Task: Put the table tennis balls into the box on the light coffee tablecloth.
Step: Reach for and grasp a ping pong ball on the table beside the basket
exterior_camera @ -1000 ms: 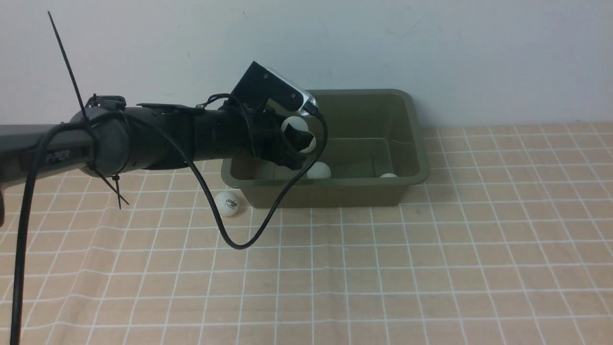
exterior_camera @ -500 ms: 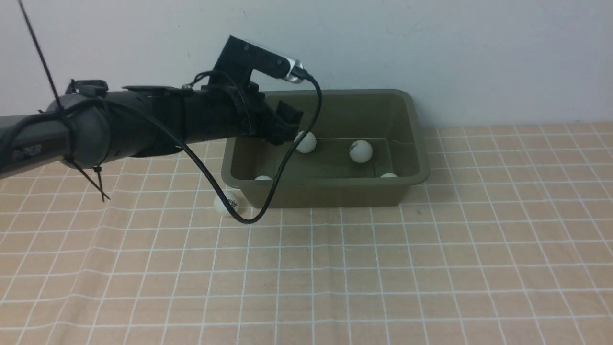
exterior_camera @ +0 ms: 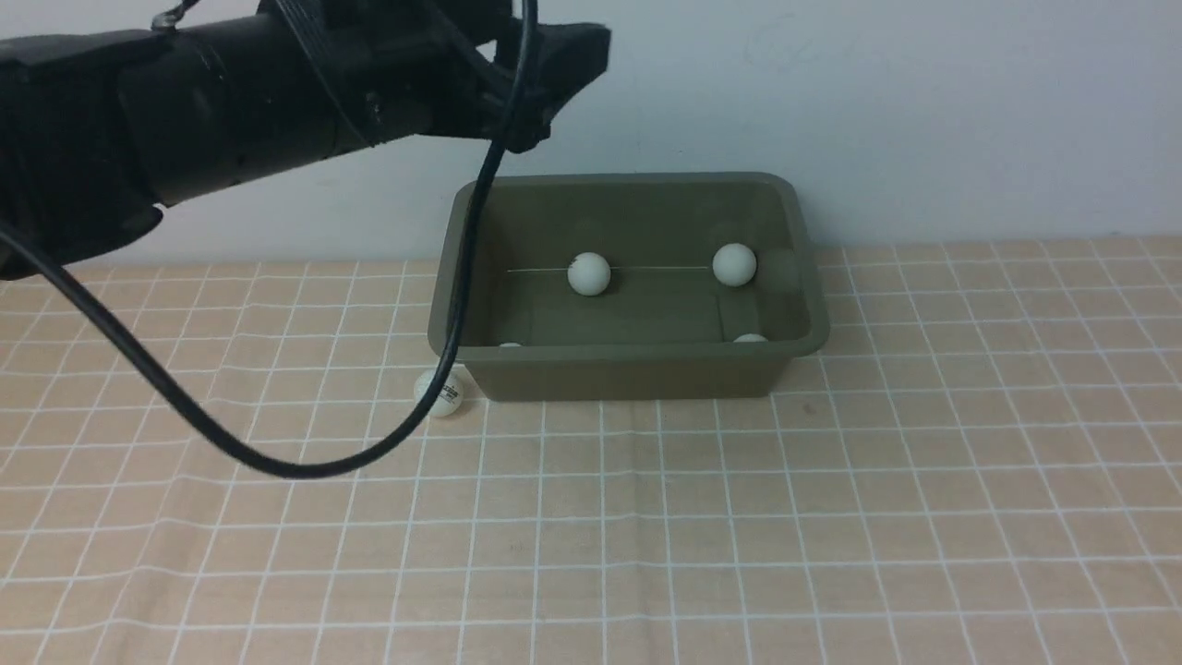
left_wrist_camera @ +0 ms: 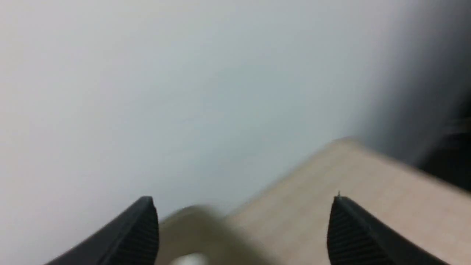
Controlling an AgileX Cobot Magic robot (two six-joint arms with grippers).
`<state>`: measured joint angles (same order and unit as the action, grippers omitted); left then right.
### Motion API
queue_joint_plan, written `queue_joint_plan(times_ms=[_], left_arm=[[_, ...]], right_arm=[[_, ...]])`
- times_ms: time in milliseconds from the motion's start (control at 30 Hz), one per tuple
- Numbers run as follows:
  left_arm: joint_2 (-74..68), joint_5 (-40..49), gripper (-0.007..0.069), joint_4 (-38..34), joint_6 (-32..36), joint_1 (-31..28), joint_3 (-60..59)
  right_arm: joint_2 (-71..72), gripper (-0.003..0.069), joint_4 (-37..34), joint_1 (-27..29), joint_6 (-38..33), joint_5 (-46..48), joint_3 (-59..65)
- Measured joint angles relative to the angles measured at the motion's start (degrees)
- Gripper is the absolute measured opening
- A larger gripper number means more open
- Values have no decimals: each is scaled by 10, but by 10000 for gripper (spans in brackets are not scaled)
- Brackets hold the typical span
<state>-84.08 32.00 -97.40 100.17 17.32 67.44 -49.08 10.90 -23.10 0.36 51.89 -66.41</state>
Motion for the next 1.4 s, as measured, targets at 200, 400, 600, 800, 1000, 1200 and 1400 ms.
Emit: queue_joint_plan(times_ms=[200, 400, 600, 800, 1000, 1200, 1400], left_arm=[[1, 171, 555, 226, -234, 1, 0], [1, 162, 555, 590, -510, 0, 0], [-7, 162, 555, 795, -654, -18, 0], [-28, 169, 555, 827, -672, -91, 10], [-110, 222, 555, 787, -653, -141, 99], [-210, 271, 555, 787, -637, -141, 191], [-303, 294, 555, 791, -548, -142, 259]], right_arm=[[0, 274, 1, 0, 0, -6, 0], [0, 274, 1, 0, 0, -12, 0], [0, 274, 1, 0, 0, -12, 0], [0, 274, 0, 0, 0, -14, 0], [0, 274, 0, 0, 0, -16, 0], [0, 274, 0, 0, 0, -15, 0], [0, 274, 0, 0, 0, -10, 0]])
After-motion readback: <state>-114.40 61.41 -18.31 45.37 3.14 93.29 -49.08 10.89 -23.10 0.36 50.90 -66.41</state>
